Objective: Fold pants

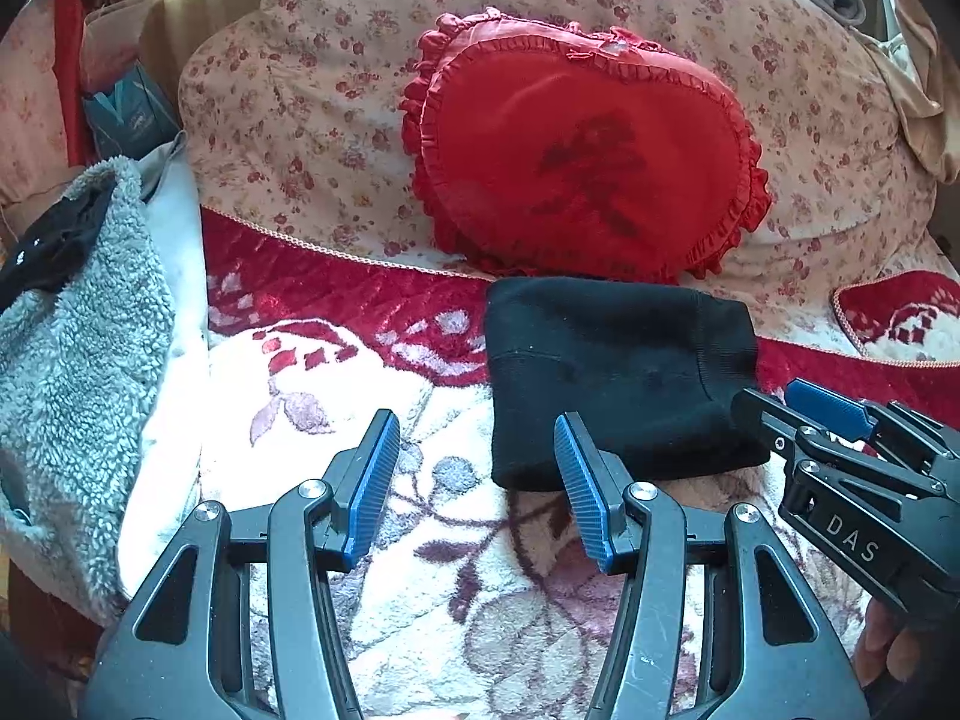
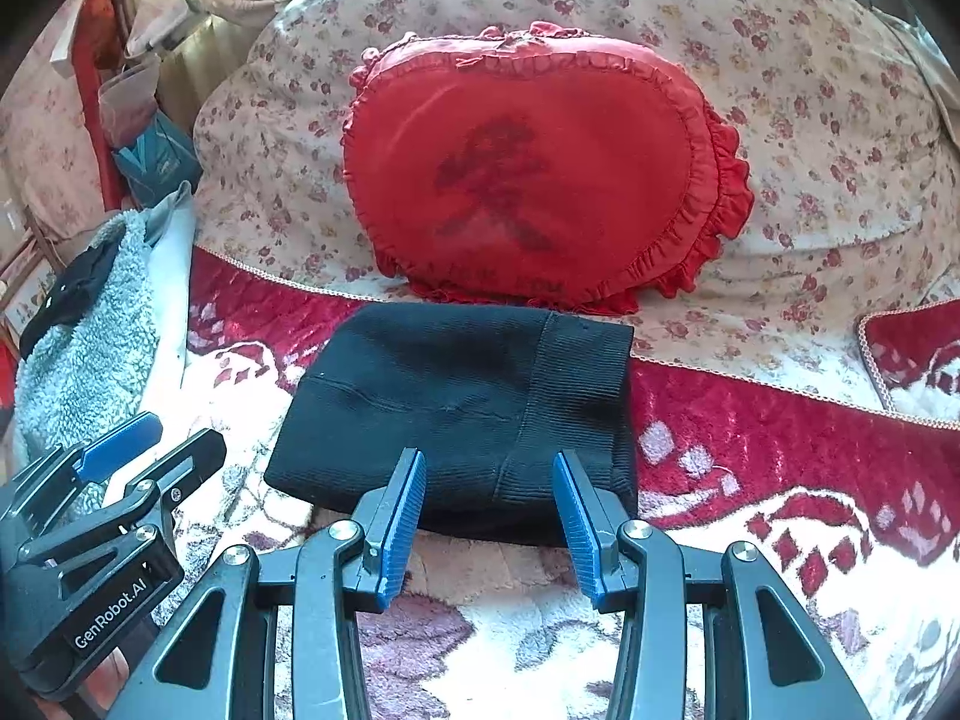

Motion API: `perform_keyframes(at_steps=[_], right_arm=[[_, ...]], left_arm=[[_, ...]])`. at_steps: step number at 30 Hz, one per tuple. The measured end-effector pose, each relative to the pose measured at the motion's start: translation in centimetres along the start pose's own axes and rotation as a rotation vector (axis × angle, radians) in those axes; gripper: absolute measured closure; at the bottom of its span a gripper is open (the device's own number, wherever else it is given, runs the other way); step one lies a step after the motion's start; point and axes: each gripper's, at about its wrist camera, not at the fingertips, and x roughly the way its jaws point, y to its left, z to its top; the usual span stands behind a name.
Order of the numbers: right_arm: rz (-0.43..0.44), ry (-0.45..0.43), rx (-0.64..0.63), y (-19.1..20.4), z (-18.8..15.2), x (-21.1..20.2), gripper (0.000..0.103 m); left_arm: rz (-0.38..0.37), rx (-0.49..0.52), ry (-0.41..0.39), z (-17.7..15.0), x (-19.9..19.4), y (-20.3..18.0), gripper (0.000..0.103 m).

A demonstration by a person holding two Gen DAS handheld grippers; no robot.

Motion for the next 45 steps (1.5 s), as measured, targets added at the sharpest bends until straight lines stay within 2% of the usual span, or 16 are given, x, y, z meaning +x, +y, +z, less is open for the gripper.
perform_keyframes(at_steps=[45], right_arm=[[0.024,0.066,-0.017,1.0,-0.6,2.5,0.060]], left_arm=[[-0.007,0.005,0.033,-0.8,1.5,0.0,0.049]])
